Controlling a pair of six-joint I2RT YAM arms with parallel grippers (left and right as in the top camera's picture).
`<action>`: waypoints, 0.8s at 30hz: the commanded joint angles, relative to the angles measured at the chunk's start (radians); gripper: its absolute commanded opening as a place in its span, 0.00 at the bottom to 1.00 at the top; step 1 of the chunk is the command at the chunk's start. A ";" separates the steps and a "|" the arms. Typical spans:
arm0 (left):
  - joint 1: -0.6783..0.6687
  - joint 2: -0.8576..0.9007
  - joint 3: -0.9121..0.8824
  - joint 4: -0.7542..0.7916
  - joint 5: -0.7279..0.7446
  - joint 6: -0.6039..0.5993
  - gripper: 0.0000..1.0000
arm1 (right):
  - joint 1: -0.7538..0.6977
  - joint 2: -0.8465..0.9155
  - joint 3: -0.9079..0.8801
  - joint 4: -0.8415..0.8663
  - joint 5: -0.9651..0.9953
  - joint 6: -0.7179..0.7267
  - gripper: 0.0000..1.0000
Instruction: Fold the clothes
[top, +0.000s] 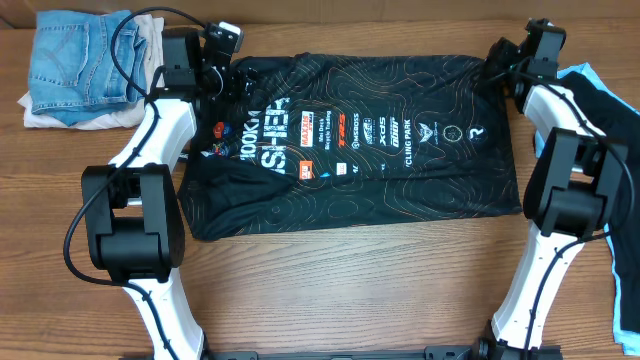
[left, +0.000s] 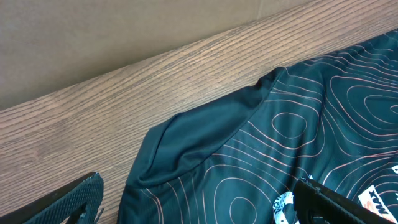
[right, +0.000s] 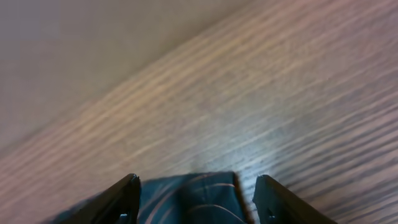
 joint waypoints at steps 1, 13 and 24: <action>-0.004 0.018 0.010 -0.002 0.014 -0.008 1.00 | -0.005 0.029 0.010 0.003 -0.002 -0.007 0.63; -0.004 0.018 0.010 -0.019 0.014 -0.007 1.00 | 0.002 0.049 0.014 0.015 -0.013 -0.008 0.58; -0.003 0.018 0.010 -0.018 0.014 -0.007 1.00 | 0.006 0.063 0.014 0.015 -0.009 -0.011 0.34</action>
